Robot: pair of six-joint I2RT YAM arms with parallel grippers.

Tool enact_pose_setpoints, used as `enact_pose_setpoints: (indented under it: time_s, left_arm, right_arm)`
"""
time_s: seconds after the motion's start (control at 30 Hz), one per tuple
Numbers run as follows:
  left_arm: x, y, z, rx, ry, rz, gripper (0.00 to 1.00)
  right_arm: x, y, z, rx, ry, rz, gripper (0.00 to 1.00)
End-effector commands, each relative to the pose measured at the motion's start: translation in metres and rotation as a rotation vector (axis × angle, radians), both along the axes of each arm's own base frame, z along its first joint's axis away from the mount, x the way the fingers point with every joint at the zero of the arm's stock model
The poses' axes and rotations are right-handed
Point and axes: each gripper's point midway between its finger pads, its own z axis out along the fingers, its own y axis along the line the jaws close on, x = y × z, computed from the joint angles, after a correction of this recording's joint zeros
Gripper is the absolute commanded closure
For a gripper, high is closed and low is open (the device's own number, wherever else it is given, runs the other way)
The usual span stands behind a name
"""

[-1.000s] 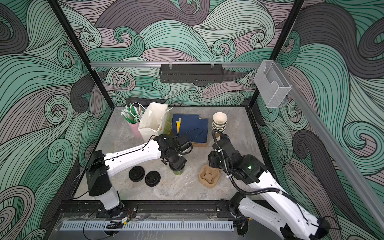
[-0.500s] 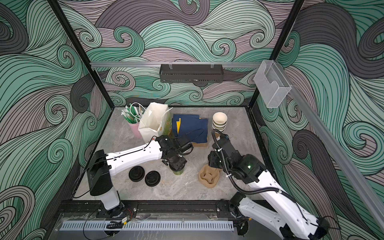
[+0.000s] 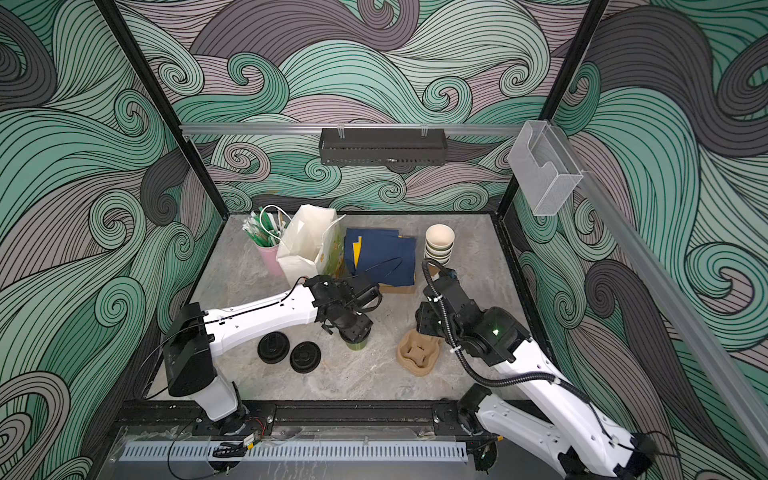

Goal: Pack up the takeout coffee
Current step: 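Lower and press the black lid onto the cup rim with the left gripper, then reach the right gripper to grip the lidded cup while the left gripper holds the lid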

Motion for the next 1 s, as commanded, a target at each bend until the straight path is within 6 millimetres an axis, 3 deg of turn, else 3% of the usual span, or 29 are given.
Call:
enact_pose_setpoints:
  time_s: [0.0,0.27,0.4,0.63,0.97]
  left_arm:
    - [-0.018,0.006,-0.032,0.041,0.11,0.001,0.29]
    - [-0.021,0.012,-0.039,0.062,0.104,-0.046,0.29]
    - [-0.021,0.011,-0.033,0.016,0.07,-0.069,0.29]
    - [-0.022,0.007,-0.029,-0.011,0.047,-0.143,0.31]
    - [-0.027,0.012,-0.032,-0.008,0.055,-0.184,0.31]
  right_arm:
    - [-0.005,-0.003,-0.012,0.001,0.046,-0.024,0.55]
    - [-0.008,0.022,-0.038,0.181,0.18,0.003,0.51]
    - [-0.004,0.038,-0.04,0.279,0.186,0.042,0.48]
    - [0.014,0.073,-0.049,0.433,0.191,0.115,0.44]
    - [0.038,0.115,-0.066,0.515,0.249,0.239,0.28]
